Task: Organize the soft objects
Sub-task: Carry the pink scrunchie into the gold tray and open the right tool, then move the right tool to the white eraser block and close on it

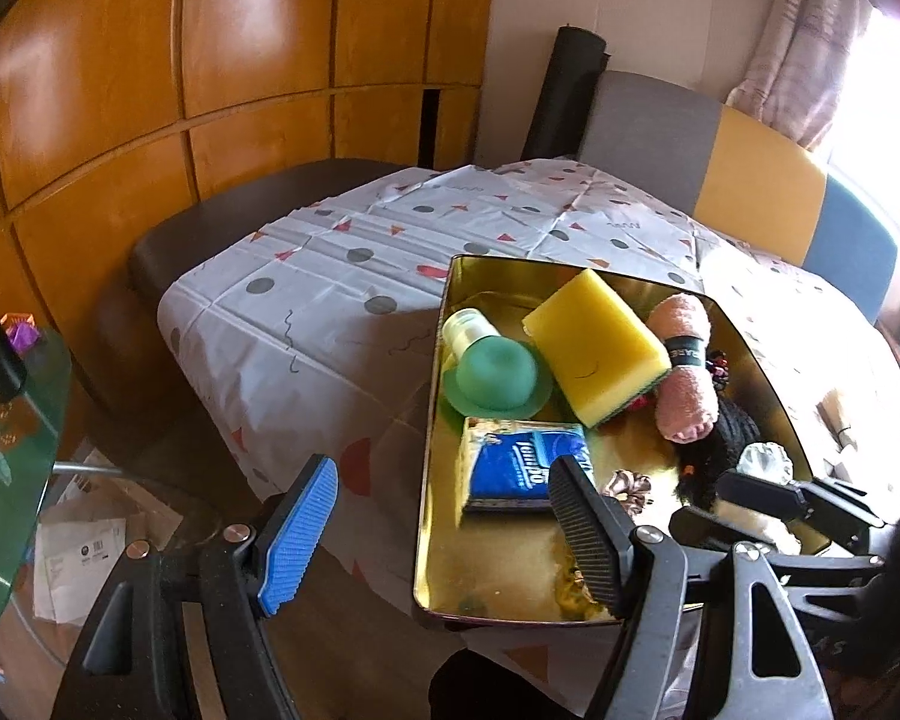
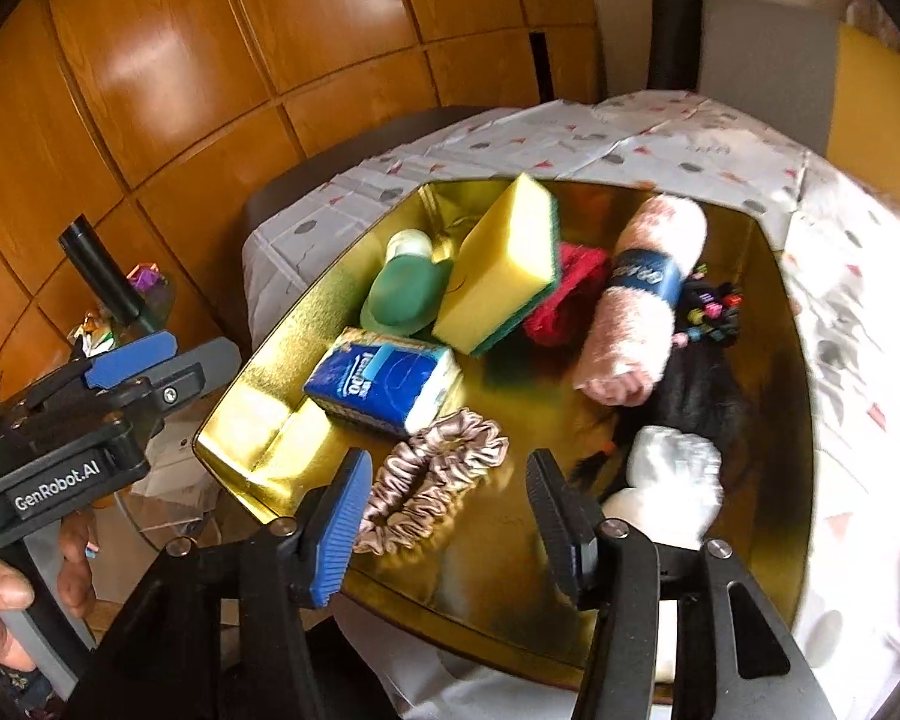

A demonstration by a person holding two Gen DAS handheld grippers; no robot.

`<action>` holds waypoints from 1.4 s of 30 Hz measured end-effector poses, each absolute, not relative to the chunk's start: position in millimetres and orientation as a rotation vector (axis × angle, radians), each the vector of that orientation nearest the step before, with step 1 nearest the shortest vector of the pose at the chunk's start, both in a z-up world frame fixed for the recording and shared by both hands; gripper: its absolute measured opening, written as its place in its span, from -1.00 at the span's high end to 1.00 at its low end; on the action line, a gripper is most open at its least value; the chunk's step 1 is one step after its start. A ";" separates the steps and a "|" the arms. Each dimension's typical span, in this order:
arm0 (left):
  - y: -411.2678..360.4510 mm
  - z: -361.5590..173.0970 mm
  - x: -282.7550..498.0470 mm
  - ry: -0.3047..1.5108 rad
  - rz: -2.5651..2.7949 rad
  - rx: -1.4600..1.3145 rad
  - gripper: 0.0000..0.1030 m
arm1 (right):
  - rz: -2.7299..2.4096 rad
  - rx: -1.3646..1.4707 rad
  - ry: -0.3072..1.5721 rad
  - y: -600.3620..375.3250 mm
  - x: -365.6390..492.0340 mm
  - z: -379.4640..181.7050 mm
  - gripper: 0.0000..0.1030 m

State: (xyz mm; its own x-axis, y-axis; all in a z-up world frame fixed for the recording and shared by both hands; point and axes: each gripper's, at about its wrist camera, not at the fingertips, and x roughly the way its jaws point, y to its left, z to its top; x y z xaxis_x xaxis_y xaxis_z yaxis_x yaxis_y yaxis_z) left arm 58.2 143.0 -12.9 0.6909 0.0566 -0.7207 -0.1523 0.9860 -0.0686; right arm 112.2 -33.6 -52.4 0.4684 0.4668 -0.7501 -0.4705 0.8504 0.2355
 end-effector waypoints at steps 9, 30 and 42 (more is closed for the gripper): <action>116.8 0.2 54.4 0.779 0.056 -0.073 -0.44 | 0.489 -0.018 0.825 -78.6 98.1 -24.9 -0.19; 45.9 6.9 53.3 0.779 -0.099 0.071 -0.44 | 0.155 0.018 0.839 -241.0 91.9 -27.5 -0.51; 3.5 0.0 56.9 0.804 -0.213 0.109 -0.44 | -0.007 -0.029 0.989 -339.4 109.9 -61.0 -0.73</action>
State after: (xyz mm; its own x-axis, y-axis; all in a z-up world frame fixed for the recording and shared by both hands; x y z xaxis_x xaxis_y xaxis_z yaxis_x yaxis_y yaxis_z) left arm 56.9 3.5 0.0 0.6740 -0.1474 -0.7239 0.2302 0.9730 0.0162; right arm 109.9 -339.4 -61.0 0.5494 -0.0196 -0.8354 -0.0073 0.9996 -0.0282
